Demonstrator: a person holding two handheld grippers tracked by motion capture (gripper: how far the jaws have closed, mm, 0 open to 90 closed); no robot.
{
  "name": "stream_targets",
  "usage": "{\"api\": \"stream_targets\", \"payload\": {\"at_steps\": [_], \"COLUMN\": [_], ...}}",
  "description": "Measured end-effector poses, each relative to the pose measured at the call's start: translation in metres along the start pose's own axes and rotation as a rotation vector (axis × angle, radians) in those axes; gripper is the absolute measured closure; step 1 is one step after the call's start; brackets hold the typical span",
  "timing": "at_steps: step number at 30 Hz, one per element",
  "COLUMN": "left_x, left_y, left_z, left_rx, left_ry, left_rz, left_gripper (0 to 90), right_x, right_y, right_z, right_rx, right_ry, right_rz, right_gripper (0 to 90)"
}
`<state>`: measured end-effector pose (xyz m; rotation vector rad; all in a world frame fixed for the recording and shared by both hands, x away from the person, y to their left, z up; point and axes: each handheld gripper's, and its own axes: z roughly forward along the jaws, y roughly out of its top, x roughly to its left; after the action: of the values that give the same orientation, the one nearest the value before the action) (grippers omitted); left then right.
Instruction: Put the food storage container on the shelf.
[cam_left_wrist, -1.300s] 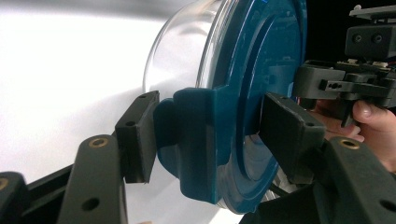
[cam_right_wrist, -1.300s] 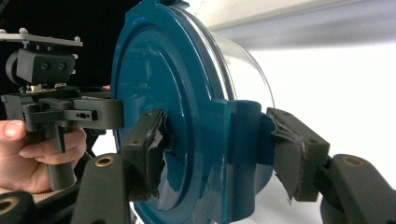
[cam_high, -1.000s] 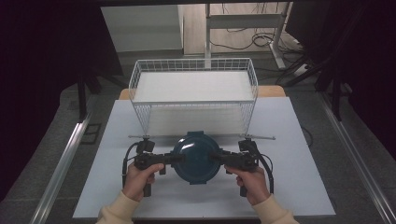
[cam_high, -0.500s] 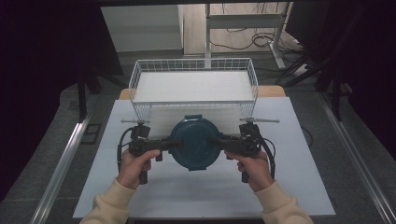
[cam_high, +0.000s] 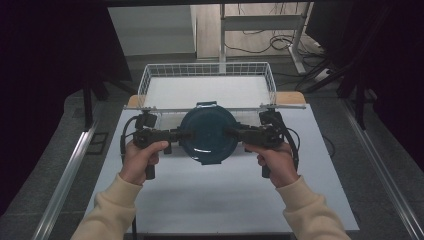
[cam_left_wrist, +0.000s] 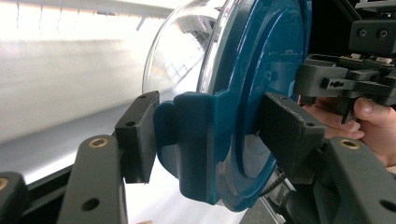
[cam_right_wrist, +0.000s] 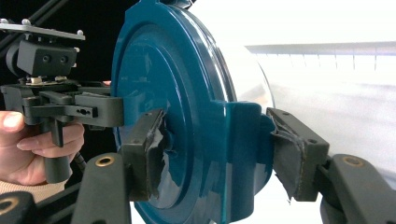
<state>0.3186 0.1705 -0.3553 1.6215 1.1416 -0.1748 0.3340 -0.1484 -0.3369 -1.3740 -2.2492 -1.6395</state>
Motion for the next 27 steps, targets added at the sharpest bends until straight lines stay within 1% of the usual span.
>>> {"api": "stream_targets", "payload": {"at_steps": [6,14,19,22,23,24,27], "left_x": [-0.003,-0.002,-0.005,-0.006,-0.006,-0.006,-0.006], "left_y": [0.015,0.028,0.039,0.046,0.046,0.051,0.059], "left_z": [-0.004,-0.004,-0.005,-0.006,-0.006,-0.006,-0.006], "left_rx": [-0.003,-0.005,-0.004,-0.008,-0.008,-0.009,-0.010], "left_ry": [0.009,0.010,0.021,0.023,0.023,0.024,0.025], "left_rz": [0.010,0.015,0.033,0.034,0.034,0.039,0.038], "left_gripper": [39.5,39.4,39.5,39.6,39.6,39.6,39.6], "right_x": [0.001,0.000,-0.002,-0.003,-0.003,-0.003,-0.004], "right_y": [0.017,0.031,0.040,0.047,0.049,0.052,0.061], "right_z": [0.001,0.003,0.004,0.004,0.004,0.004,0.005], "right_rx": [-0.004,0.004,0.002,-0.003,-0.003,-0.005,-0.005], "right_ry": [0.010,0.013,0.024,0.030,0.031,0.030,0.031], "right_rz": [-0.009,-0.012,-0.017,-0.022,-0.023,-0.025,-0.029], "right_gripper": [39.6,39.6,39.6,39.6,39.6,39.7,39.7]}}
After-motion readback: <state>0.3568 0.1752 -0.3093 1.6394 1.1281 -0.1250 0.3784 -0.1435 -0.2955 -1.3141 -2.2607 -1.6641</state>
